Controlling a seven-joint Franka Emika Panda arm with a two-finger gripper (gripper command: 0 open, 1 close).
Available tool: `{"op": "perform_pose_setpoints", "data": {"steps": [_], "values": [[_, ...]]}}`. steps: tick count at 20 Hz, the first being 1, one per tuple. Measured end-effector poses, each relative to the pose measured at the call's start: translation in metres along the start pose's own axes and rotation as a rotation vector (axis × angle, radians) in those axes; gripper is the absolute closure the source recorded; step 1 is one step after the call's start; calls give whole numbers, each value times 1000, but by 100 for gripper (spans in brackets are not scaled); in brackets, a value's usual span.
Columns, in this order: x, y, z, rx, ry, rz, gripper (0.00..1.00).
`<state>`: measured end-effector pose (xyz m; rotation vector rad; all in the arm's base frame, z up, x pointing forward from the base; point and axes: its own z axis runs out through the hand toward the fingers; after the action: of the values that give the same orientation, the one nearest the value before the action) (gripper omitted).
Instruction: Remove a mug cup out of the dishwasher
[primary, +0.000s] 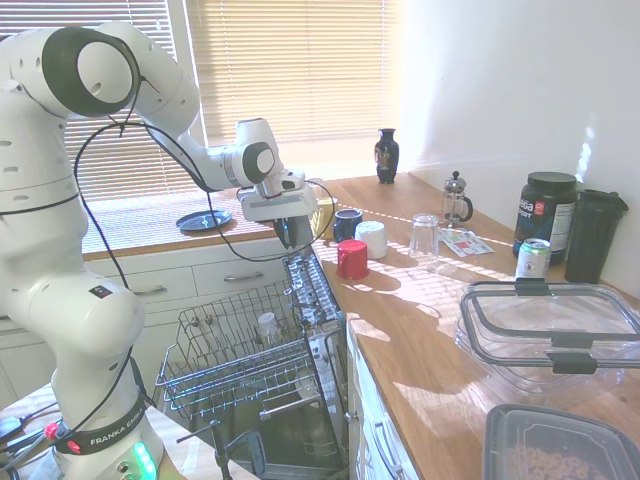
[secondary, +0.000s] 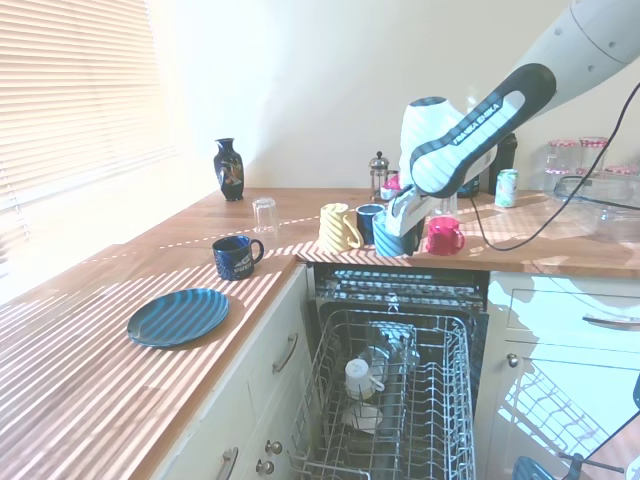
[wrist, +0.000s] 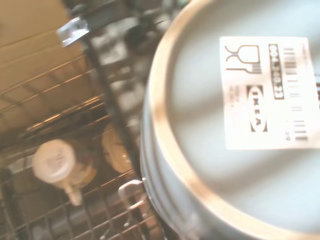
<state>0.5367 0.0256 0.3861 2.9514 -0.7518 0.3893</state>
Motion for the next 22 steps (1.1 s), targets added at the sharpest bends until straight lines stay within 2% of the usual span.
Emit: {"op": "perform_pose_setpoints", "data": {"steps": [9,16,22], "values": [[66,14,32,-33,-56,40,100],[76,20,59,-48,-98,52,100],[96,26,76,-48,-106,68,100]]}}
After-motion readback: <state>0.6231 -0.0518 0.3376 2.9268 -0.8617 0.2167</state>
